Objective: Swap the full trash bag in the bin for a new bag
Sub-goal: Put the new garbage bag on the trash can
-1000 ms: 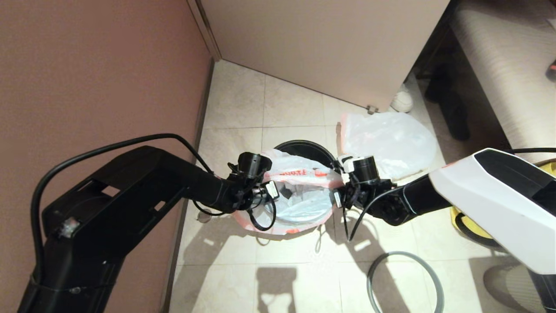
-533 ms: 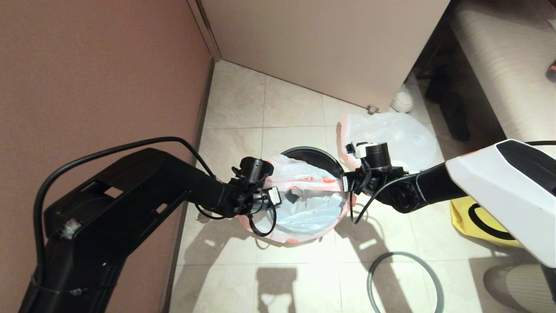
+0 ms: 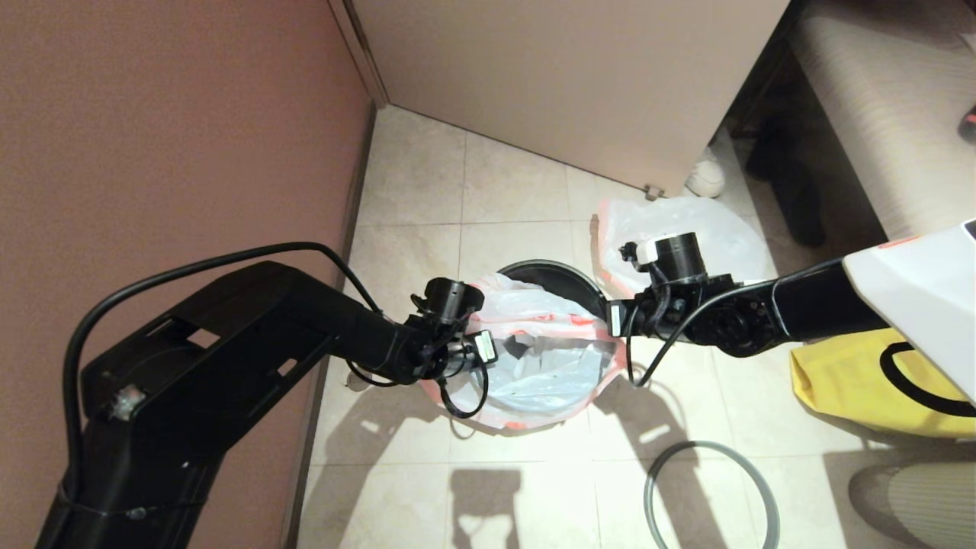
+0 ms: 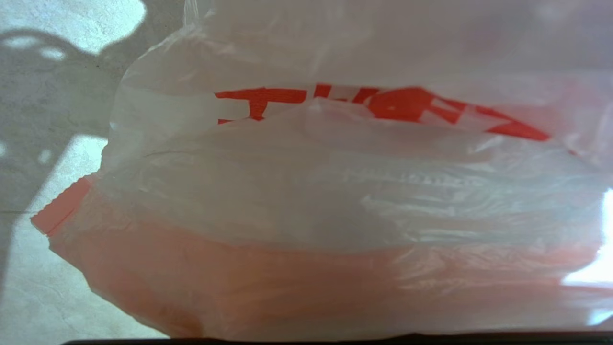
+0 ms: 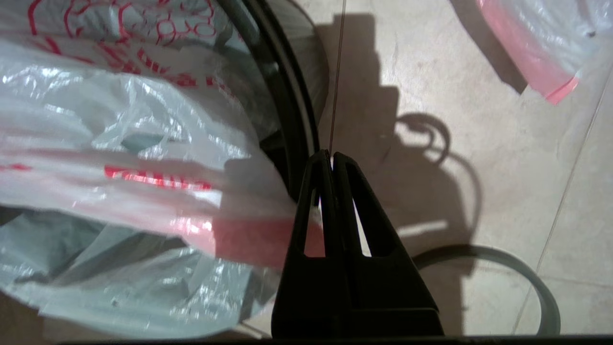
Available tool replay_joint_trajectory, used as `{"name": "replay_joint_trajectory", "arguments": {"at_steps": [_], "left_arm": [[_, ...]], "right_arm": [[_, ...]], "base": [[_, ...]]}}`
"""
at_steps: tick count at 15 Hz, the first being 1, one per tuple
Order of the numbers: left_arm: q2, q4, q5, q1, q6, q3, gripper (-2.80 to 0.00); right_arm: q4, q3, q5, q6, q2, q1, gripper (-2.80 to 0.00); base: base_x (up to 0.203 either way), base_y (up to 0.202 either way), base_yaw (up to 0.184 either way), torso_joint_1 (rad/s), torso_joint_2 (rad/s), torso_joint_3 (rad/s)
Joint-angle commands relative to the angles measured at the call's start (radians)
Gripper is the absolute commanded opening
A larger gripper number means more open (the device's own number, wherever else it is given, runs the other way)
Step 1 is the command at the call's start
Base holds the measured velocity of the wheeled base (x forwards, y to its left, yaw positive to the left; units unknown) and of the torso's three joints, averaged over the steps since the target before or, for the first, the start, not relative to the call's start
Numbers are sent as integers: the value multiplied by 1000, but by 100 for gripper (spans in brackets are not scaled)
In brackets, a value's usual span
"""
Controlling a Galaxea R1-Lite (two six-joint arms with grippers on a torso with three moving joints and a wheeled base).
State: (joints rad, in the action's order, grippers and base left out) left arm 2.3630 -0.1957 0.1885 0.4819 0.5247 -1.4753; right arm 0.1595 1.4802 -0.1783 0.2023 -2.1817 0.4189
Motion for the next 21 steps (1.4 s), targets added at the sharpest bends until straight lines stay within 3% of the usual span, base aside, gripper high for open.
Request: {"name": "replay_joint_trajectory", "arguments": {"at_steps": [1,2,3,6,12,16,21], "left_arm": [[-1,-1,2,0,5,-3,-280],[1,-1,2,0,5,-5,-280],[1,-1,2,0,3,-7,-280],[2,2,-6,0,3,-7,-280],[9,2,-18,0,2,-7,-280],[1,6,-72,-14,5,-5,-280],[-2,3,-77,-16,6,-7,-280]], "right_arm": [[-17,-24,5,4,61,3,-280],[-23,-53,9,-4,75,13,-280],[-24,-76,20,-26,82,25,0],[-22,-105,157,-139,84,28,0],[80,-108,237,-452,45,-5,0],[84,-67,272,-549,11,-23,0],[84,-79,267,-638,4,5,0]], "base": [[0,0,0,0,0,0],[0,0,0,0,0,0],[0,0,0,0,0,0],[0,0,0,0,0,0],[0,0,0,0,0,0],[0,0,0,0,0,0],[0,0,0,0,0,0]]}}
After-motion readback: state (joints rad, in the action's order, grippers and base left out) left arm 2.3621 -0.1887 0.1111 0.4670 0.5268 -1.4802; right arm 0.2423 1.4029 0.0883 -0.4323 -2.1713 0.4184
